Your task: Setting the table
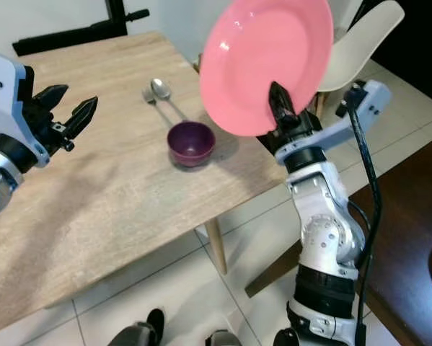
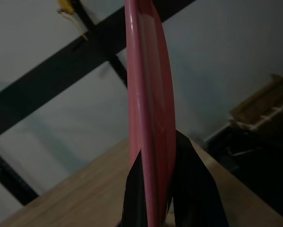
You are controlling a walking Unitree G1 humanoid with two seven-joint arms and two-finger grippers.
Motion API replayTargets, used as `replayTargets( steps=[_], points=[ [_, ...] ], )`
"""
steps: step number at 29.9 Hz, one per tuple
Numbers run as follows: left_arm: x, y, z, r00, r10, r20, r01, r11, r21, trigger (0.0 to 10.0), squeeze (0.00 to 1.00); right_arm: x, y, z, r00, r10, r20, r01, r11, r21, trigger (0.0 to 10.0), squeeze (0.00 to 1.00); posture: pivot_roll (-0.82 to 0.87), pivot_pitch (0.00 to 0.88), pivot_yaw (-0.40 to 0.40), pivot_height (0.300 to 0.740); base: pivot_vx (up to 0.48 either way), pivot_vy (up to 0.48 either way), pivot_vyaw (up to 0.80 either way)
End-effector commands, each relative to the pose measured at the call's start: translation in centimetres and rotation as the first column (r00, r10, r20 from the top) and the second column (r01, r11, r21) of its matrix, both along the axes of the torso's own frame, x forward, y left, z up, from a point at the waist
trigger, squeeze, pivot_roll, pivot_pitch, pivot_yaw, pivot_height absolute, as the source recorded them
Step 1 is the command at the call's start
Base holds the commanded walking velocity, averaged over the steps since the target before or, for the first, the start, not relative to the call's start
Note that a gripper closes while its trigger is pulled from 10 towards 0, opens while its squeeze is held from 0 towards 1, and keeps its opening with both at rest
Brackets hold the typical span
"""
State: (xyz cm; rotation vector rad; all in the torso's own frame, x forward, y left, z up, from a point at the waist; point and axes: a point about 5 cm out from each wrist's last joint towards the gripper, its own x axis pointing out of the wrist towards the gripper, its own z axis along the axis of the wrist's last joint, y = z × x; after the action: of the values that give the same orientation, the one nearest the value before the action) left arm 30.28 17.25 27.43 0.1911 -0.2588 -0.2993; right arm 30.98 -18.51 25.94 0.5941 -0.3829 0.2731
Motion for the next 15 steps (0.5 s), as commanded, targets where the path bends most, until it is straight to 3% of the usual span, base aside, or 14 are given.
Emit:
replayTargets(
  steps=[1, 3, 9, 15],
  points=[
    [0.3, -0.3, -0.6, 1.0, 0.015, -0.005, -0.015, 1.0, 0.015, 10.0, 0.0, -0.3, -0.3, 0.0, 1.0, -0.025, 0.002, 0.025, 1.0, -0.011, 10.0, 0.0, -0.04, 0.045, 0.066, 0.74, 0.0, 0.0, 0.0],
    [0.6, -0.9, -1.0, 1.0, 0.014, -0.01, -0.014, 1.0, 0.009, 10.0, 0.0, -0.3, -0.4, -0.1, 1.0, -0.023, -0.009, 0.023, 1.0, -0.015, 10.0, 0.0, -0.04, 0.041, 0.067, 0.74, 0.0, 0.0, 0.0],
    [1.0, -2.4, -1.8, 1.0, -0.01, -0.015, 0.01, 1.0, -0.001, 10.0, 0.0, -0.2, -0.8, -0.2, 0.999, -0.029, -0.04, 0.029, 0.999, -0.021, 10.0, 0.0, -0.04, 0.037, 0.061, 0.74, 0.0, 0.0, -0.8],
    [1.2, -2.6, -2.1, 1.0, -0.014, -0.014, 0.014, 1.0, -0.007, 10.0, 0.0, -0.3, -1.2, -0.4, 0.998, -0.043, -0.048, 0.043, 0.999, -0.017, 10.0, 0.0, -0.05, 0.039, 0.061, 0.74, 0.0, 0.0, -0.79]
  ],
)
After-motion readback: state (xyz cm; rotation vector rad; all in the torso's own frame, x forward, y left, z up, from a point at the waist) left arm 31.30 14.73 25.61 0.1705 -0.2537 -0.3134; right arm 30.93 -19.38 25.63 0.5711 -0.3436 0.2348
